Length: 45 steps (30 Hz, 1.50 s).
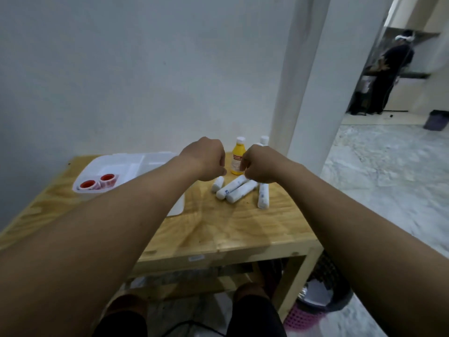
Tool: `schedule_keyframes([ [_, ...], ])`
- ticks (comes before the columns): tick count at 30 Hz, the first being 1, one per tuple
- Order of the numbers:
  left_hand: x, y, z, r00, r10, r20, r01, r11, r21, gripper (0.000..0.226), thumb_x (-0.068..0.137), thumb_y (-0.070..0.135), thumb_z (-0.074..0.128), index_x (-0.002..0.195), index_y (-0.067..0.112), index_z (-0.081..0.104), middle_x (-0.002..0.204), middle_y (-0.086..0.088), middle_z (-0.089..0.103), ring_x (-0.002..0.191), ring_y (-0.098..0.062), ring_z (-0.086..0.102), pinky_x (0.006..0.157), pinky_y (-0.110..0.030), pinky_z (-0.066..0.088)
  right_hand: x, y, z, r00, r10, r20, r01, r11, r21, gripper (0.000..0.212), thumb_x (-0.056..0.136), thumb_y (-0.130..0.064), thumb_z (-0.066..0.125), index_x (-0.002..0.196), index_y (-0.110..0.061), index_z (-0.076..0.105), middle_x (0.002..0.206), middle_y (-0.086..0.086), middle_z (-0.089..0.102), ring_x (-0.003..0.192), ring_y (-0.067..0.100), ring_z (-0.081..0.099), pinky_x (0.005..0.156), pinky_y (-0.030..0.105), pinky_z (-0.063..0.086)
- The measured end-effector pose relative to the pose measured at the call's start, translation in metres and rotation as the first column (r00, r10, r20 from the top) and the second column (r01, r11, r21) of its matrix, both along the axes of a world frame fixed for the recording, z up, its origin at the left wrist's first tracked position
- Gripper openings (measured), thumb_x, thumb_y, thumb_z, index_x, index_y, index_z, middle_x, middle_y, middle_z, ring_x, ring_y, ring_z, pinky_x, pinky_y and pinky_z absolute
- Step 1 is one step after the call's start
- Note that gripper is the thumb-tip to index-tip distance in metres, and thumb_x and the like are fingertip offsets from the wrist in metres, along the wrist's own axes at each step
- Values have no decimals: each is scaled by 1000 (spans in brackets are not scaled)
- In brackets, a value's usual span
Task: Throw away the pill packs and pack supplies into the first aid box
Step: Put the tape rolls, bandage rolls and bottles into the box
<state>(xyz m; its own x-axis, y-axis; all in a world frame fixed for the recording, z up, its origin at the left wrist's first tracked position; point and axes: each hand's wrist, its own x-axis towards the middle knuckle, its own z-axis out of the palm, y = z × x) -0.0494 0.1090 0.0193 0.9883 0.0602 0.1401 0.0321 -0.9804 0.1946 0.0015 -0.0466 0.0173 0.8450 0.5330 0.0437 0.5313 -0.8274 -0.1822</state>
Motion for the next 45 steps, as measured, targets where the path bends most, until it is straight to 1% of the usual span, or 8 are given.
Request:
schedule_keyframes([
  [5,24,-4,-18,995,75,-67,-65,988,143,27,82,39,76,96,16,72,92,-4,70,86,-24,65,75,-36,55,8,-5,-22,995,98,-4,-98,990,-100,31,88,-8,60,117,-15,71,113,7,70,102,24,65,86,37,55],
  [10,36,-7,-30,983,128,-131,-107,982,155,30,80,42,77,91,16,67,94,-4,68,87,-25,65,74,-35,54,15,-10,-33,987,158,-21,-159,971,-180,38,89,-11,64,127,-18,67,118,6,70,104,23,65,87,36,55],
  [15,42,-9,-36,970,162,-184,-132,978,164,35,79,39,78,103,15,67,99,-3,68,90,-24,65,77,-35,56,20,-13,-39,984,180,16,-172,958,-228,38,88,-16,69,125,-22,67,116,8,66,98,23,63,82,36,56],
  [20,44,-9,-38,957,191,-216,-162,976,146,30,78,32,77,99,17,63,98,-2,66,86,-22,64,70,-33,52,16,-10,-41,974,211,79,-175,929,-327,32,83,-18,77,113,-16,68,110,8,63,82,20,53,76,34,55],
  [26,47,-8,-37,966,200,-163,-181,976,123,26,78,31,76,93,17,61,99,-2,67,87,-23,65,70,-32,51,19,-9,-45,957,275,88,-233,915,-329,35,82,-18,76,116,-20,68,105,7,65,92,23,63,69,33,53],
  [29,47,-5,-31,973,197,-122,-189,979,78,32,78,33,77,101,14,65,99,-4,68,87,-25,65,75,-35,54,18,-8,-43,945,309,110,-264,915,-306,26,89,-15,66,114,-17,68,105,8,65,100,25,61,67,33,47],
  [33,41,3,-14,977,205,-53,-205,979,9,35,72,31,81,101,14,69,98,-4,69,86,-24,65,78,-38,56,14,-10,-32,948,301,100,-268,928,-258,27,89,-17,66,116,-21,67,112,5,66,104,24,60,75,35,51],
  [45,-14,64,51,946,302,120,-270,936,-225,27,65,30,87,85,14,79,89,-2,74,81,-21,67,79,-39,59,-18,19,41,983,169,75,-173,983,57,25,83,-27,71,106,-18,73,101,-1,70,93,19,63,80,36,54],
])
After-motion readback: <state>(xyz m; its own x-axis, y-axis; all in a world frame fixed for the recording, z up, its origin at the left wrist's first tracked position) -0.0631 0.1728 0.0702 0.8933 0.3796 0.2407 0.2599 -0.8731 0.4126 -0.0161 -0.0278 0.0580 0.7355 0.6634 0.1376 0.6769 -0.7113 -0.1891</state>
